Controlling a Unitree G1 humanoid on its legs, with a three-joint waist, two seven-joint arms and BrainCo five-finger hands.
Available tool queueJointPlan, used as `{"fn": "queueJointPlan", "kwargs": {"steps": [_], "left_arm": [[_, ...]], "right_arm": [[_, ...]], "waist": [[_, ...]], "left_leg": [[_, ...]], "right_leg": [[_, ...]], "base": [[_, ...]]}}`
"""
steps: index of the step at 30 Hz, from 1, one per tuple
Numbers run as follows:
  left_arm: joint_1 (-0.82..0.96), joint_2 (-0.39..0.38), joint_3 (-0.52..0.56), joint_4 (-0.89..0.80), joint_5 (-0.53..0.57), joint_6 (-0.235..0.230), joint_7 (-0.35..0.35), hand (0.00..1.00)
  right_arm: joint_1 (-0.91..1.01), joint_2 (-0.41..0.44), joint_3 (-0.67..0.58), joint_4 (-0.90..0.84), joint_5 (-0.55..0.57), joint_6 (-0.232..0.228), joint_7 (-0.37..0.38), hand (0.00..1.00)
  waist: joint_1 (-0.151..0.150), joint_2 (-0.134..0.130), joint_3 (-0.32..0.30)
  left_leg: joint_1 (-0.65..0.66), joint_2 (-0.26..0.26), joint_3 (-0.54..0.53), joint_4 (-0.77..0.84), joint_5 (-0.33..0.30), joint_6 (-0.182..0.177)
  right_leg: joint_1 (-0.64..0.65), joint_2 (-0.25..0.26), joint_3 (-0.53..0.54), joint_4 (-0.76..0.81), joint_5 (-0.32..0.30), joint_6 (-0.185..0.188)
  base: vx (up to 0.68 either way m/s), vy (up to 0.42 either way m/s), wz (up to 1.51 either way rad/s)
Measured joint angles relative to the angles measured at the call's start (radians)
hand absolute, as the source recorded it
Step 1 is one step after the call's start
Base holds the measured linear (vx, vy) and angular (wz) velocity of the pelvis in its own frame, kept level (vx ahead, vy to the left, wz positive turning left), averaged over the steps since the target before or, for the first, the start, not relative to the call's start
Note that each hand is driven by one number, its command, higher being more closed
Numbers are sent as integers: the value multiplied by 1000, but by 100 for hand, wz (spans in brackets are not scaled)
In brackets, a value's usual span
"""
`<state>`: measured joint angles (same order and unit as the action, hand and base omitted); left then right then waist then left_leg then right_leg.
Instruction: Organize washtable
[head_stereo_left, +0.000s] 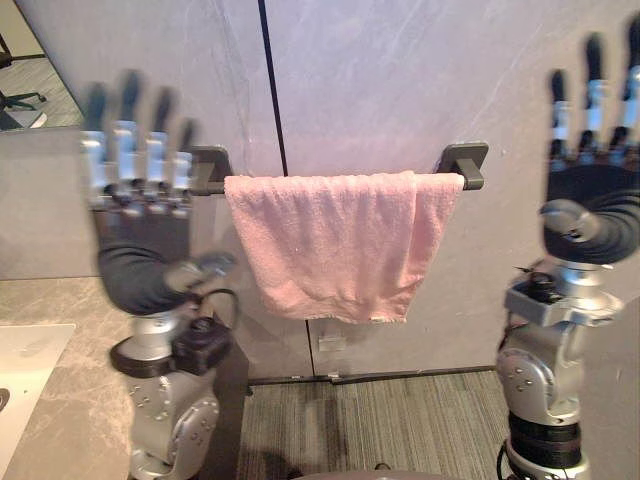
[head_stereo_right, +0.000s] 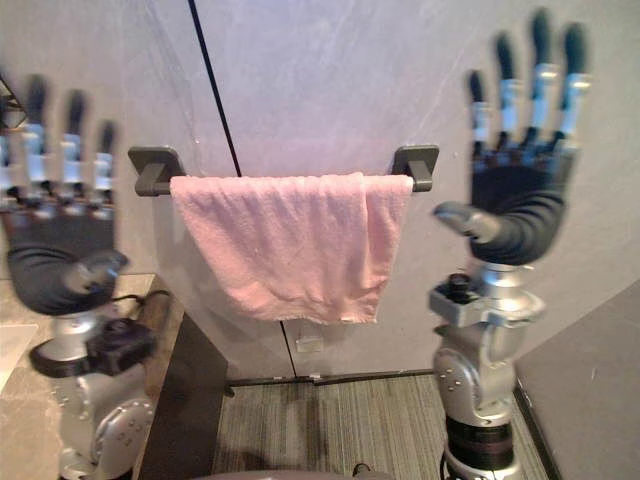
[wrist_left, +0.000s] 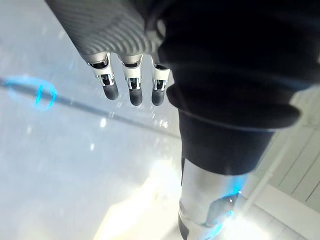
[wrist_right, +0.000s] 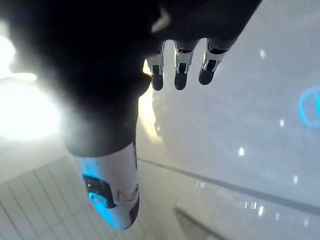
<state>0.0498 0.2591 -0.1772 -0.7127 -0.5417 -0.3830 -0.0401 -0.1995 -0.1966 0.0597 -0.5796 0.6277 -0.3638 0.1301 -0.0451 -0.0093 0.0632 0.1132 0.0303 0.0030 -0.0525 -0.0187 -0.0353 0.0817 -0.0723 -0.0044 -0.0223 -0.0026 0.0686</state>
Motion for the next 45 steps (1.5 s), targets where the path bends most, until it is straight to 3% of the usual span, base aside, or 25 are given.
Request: {"fn": "queueJointPlan", "kwargs": {"steps": [5, 10, 16, 26, 34, 45], "left_arm": [[-3, 62, -156, 115, -79, 64, -133, 0], [21, 105, -182, 225, -96, 98, -211, 0], [86, 131, -178, 358, -73, 128, -243, 0], [93, 133, -164, 536, 54, 143, -238, 0], [-2, 100, -157, 679, 219, 157, -169, 0], [-108, 95, -89, 770, 307, 156, -81, 0]], "right_arm": [[1, -62, 179, 23, 107, 69, 115, 0], [18, -137, 220, 98, 148, 132, 190, 0], [101, -221, 264, 219, 142, 198, 232, 0], [131, -242, 325, 408, -30, 229, 240, 0], [108, -199, 341, 516, -236, 234, 170, 0], [14, -161, 249, 605, -311, 222, 94, 0]], "waist": [[0, 0, 0], [1, 0, 0], [3, 0, 0], [5, -1, -1], [4, -2, -2], [1, -2, -2]], "left_leg": [[1, -5, 5, -2, 0, 0], [-1, -5, 11, -4, 0, 0], [-1, -5, 16, -11, 0, 0], [-32, -6, 12, -14, 1, 1], [-98, -5, 1, -9, 2, 1], [-149, 3, 4, 2, 2, 1]], "right_leg": [[-3, 1, 5, 0, 0, 0], [-9, 1, 9, 0, 0, 0], [-15, 2, 13, 0, 0, 0], [-47, 1, 10, -1, 0, 0], [-93, 0, 3, -13, 1, -1], [-143, 0, 6, -13, 9, -12]], "base": [[-24, -5, -2], [-12, -12, -3], [-5, -5, -1], [-13, -8, 0], [28, -15, 6], [-7, -3, -1]]}}
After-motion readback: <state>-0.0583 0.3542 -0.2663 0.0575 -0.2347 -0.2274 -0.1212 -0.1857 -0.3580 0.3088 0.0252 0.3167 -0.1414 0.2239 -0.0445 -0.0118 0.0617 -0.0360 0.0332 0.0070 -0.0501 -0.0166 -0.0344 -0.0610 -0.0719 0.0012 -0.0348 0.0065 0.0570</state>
